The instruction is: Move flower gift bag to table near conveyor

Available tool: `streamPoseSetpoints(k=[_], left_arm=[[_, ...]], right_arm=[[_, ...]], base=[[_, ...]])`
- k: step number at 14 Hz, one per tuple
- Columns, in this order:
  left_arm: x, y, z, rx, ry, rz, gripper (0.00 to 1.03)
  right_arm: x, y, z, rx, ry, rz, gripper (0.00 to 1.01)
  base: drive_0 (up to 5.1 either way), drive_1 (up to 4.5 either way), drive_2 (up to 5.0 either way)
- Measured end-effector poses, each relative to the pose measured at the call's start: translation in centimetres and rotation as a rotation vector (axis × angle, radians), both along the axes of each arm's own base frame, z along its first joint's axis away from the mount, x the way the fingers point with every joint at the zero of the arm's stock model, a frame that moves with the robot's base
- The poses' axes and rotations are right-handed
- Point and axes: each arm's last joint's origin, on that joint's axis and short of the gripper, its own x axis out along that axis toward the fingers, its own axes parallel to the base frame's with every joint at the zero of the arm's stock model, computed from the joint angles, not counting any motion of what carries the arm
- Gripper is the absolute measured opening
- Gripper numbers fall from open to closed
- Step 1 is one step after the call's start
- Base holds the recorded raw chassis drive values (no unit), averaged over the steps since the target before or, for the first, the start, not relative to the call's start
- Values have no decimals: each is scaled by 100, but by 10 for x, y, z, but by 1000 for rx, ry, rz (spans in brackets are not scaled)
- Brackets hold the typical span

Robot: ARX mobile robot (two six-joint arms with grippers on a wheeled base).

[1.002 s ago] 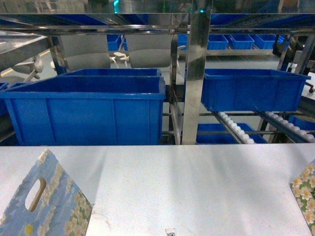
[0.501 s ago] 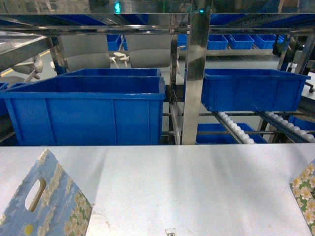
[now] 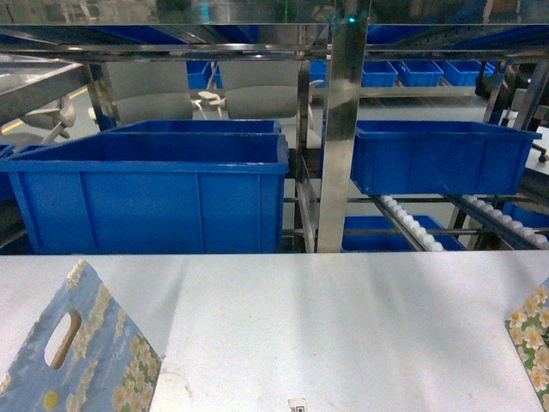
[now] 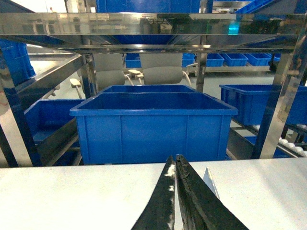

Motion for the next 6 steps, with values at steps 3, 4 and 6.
streamPoseSetpoints(k=[3, 4, 6], left_arm=[[0, 0, 0, 0, 0, 0, 41], [0, 0, 0, 0, 0, 0, 54], [0, 0, 0, 0, 0, 0, 86]], right_arm=[[0, 0, 0, 0, 0, 0, 45], [0, 0, 0, 0, 0, 0, 58], [0, 0, 0, 0, 0, 0, 91]], base=[[0, 0, 0], [0, 0, 0], [0, 0, 0]])
